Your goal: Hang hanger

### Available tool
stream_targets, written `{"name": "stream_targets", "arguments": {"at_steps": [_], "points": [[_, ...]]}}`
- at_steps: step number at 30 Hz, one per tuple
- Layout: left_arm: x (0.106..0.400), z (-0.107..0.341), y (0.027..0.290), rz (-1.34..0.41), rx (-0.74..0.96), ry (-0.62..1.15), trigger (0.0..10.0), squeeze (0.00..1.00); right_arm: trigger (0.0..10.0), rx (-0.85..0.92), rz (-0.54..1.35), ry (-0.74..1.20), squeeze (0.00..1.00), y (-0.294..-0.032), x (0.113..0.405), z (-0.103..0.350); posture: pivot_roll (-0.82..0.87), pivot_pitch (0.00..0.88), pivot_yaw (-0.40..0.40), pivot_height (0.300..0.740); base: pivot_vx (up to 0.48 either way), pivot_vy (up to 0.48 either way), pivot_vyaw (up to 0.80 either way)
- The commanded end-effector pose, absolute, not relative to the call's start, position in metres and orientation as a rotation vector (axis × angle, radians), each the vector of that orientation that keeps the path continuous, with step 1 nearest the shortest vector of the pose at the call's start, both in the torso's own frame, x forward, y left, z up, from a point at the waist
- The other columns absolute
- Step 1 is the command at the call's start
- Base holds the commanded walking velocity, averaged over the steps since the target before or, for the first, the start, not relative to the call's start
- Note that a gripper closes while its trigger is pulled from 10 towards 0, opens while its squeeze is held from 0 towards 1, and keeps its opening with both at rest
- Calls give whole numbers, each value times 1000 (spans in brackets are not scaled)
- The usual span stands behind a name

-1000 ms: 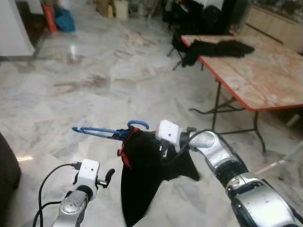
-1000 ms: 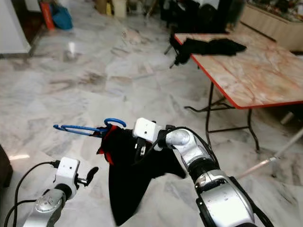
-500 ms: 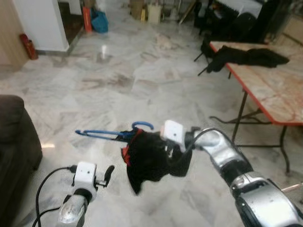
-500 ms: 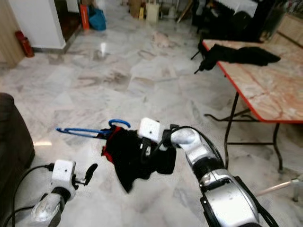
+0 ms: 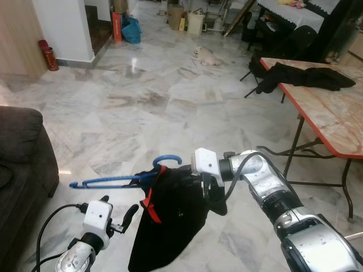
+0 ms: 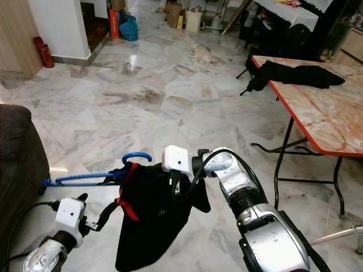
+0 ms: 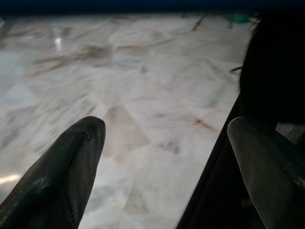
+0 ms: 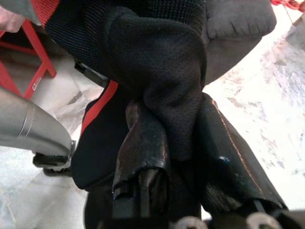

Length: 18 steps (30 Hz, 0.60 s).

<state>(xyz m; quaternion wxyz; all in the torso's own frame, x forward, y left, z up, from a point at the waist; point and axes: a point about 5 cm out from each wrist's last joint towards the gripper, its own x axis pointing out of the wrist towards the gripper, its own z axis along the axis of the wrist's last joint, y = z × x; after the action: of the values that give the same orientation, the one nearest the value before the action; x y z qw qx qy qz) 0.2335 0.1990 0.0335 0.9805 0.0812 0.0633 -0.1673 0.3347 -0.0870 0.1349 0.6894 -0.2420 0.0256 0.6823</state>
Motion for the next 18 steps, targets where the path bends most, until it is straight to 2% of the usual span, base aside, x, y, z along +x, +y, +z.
{"name": "stream_targets", "arguments": {"at_steps": [1, 7, 12, 15, 18], "points": [[234, 32, 192, -403, 170, 129, 10000, 0, 10000, -540, 1517, 14, 0, -93, 337, 146, 1, 20, -109, 740, 0, 0, 0], [235, 32, 184, -491, 166, 142, 10000, 0, 10000, -518, 1502, -44, 0, -85, 338, 158, -13, 31, -100, 740, 0, 0, 0], [230, 24, 182, -549, 246, 176, 10000, 0, 10000, -521, 1402, -117, 0, -75, 347, 172, -9, 35, -96, 740, 0, 0, 0], [230, 21, 185, -515, 250, 179, 10000, 0, 10000, -496, 1426, -131, 0, -71, 345, 178, -9, 35, -96, 740, 0, 0, 0], [236, 24, 195, -353, 257, 118, 10000, 0, 10000, -505, 1510, -143, 0, -69, 337, 181, -9, 37, -94, 740, 0, 0, 0]]}}
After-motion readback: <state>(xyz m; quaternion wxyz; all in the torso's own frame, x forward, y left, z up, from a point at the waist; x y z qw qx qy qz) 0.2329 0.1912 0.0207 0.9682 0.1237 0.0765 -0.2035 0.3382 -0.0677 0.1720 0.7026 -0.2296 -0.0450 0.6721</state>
